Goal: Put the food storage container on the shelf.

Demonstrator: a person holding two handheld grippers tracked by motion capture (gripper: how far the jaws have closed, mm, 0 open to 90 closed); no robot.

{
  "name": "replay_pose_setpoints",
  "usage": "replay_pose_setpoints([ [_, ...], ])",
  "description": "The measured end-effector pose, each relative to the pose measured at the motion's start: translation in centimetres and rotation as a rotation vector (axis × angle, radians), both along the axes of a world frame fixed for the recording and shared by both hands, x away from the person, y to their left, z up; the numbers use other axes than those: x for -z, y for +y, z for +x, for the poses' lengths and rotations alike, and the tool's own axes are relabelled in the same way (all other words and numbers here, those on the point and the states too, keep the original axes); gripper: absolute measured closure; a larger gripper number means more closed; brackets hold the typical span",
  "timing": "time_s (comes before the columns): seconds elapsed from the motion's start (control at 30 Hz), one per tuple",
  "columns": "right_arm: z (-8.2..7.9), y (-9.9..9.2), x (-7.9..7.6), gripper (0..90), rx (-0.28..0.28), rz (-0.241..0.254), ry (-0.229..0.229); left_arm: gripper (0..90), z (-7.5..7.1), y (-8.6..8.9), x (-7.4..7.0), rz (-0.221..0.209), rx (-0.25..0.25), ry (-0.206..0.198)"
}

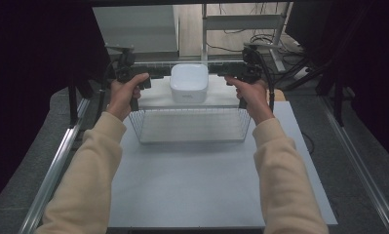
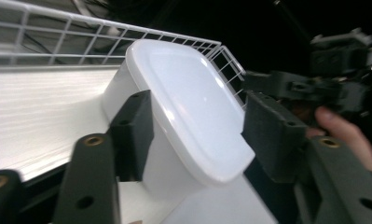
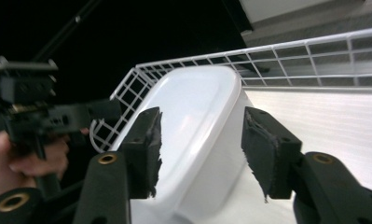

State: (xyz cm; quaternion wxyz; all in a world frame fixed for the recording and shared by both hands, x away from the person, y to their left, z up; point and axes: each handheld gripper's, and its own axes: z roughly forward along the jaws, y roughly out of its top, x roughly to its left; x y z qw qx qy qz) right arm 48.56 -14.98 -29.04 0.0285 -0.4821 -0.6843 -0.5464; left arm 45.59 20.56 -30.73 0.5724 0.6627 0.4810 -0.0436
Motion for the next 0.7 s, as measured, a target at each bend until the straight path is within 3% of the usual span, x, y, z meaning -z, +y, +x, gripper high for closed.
replay_pose_setpoints([
  [0.1,-1.6,-0.5,-0.5,41.8,-0.027,-0.052,-0.067,35.3,-2.0,0.2,-0.6,0.046,-0.021,-0.053],
  [0.13,-3.2,-1.1,-0.7,38.8,-0.048,-0.087,-0.123,33.2,-2.7,0.2,-0.7,0.066,-0.022,-0.071],
  [0.2,-3.7,-1.3,-0.7,37.2,-0.054,-0.099,-0.143,32.5,-4.0,0.2,-0.6,0.105,-0.023,-0.102],
  [0.33,-6.6,-2.2,-0.1,33.9,-0.097,-0.154,-0.205,30.5,-7.3,0.2,0.3,0.151,-0.01,-0.149],
  [0.5,-10.7,-3.5,1.8,31.2,-0.137,-0.194,-0.274,28.6,-11.5,0.3,2.2,0.191,0.002,-0.196],
  [0.53,-12.0,-4.0,2.6,30.7,-0.141,-0.208,-0.291,28.0,-13.1,0.5,3.2,0.199,0.012,-0.213],
  [0.57,-12.0,-4.0,2.6,30.7,-0.141,-0.208,-0.291,27.6,-13.1,0.5,3.2,0.199,0.012,-0.213],
  [0.6,-13.6,-4.5,3.8,29.7,-0.145,-0.227,-0.309,27.4,-14.8,0.8,4.5,0.22,0.027,-0.23],
  [0.63,-13.6,-4.5,3.8,29.7,-0.145,-0.227,-0.309,27.1,-14.8,0.8,4.5,0.22,0.027,-0.23],
  [0.7,-15.1,-5.2,5.1,29.3,-0.146,-0.224,-0.326,26.9,-16.2,1.3,6.0,0.246,0.024,-0.235],
])
